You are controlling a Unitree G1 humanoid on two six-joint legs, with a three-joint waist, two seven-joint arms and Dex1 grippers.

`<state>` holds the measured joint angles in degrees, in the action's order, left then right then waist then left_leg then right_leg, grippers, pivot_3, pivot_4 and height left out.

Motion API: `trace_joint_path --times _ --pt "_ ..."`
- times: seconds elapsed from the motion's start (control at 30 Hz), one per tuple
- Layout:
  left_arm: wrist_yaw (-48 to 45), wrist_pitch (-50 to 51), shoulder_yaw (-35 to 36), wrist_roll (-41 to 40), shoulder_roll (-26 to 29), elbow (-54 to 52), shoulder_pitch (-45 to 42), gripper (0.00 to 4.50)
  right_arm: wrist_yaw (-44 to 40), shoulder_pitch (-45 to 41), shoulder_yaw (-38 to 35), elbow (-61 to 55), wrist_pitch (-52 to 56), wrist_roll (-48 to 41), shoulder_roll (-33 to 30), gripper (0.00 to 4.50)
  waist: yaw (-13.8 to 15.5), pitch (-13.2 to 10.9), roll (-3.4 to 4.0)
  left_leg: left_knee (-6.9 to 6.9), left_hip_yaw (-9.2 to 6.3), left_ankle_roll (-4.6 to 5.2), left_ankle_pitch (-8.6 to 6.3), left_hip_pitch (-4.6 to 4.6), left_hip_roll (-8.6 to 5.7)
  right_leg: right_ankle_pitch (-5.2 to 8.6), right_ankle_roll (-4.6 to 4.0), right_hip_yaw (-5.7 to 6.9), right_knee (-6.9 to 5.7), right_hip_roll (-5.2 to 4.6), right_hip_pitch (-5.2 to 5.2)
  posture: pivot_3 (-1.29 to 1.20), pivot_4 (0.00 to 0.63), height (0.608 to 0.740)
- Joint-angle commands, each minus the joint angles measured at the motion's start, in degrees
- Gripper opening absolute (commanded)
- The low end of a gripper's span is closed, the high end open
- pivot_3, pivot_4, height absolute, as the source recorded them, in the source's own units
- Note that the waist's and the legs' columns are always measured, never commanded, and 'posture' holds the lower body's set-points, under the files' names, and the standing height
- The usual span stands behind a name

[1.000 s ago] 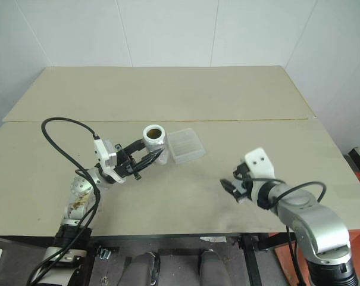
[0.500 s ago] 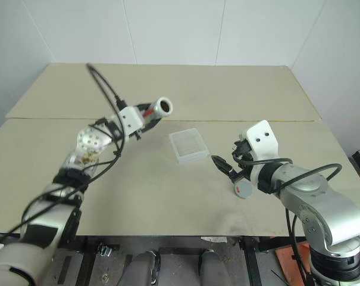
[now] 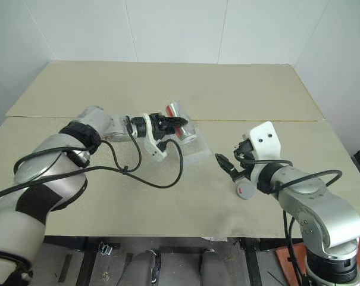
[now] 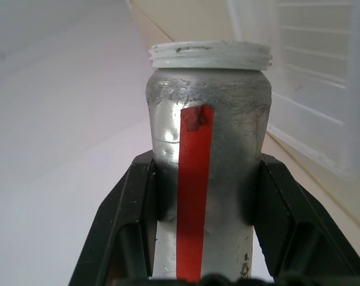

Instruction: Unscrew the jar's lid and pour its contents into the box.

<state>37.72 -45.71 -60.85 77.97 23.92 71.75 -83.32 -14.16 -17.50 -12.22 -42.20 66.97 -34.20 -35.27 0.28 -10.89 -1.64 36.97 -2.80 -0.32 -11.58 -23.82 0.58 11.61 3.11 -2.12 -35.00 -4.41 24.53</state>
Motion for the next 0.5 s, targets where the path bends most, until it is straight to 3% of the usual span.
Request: trace_joint_path --times 0.03,0.23,0.4,0.47,0.5 --pt "12.11 4.64 -6.86 7.37 -1.24 1.77 -3.88 1.88 0.57 -0.19 -2.61 -2.25 0.37 -0.24 -0.34 4.49 -0.03 0.0 0.0 0.0 0.01 0.0 0.0 0.01 -0.01 0.0 0.01 -0.02 -0.01 -0.01 0.0 0.0 0.15 0.74" --pt "16.81 7.4 -11.42 10.37 -2.41 4.79 -5.72 1.88 0.74 -0.32 -1.9 -1.91 -0.07 0.23 -0.99 4.49 0.0 0.0 0.0 0.0 0.01 0.0 0.0 0.0 0.0 0.0 0.01 -0.02 -0.03 0.0 0.03 0.0 0.15 0.74" --pt "17.15 7.9 -9.86 7.84 -2.09 5.46 -5.52 1.88 0.68 -0.12 -1.42 -1.13 -0.7 0.56 -0.74 4.49 0.11 0.0 -0.01 0.02 0.01 -0.01 0.0 0.01 -0.02 0.0 0.0 -0.02 -0.06 -0.02 0.04 0.0 0.15 0.74" --pt "14.18 3.29 -6.3 3.4 -1.6 5.93 -4.34 1.88 0.58 -0.08 -1.06 -0.77 -1.1 0.84 -0.71 4.49 0.18 0.0 -0.01 0.03 0.01 -0.01 0.0 0.0 -0.04 -0.01 -0.01 -0.02 -0.07 -0.03 0.04 0.0 0.15 0.74" --pt "9.37 -1.71 -1.32 -2.6 -1.25 6.72 -2.92 1.88 0.55 -0.04 -0.78 -0.56 -1.33 1.15 -0.73 4.49 0.17 0.0 0.0 0.04 0.02 -0.01 0.0 0.0 -0.04 -0.01 -0.01 -0.02 -0.07 -0.03 0.04 0.0 0.15 0.74"
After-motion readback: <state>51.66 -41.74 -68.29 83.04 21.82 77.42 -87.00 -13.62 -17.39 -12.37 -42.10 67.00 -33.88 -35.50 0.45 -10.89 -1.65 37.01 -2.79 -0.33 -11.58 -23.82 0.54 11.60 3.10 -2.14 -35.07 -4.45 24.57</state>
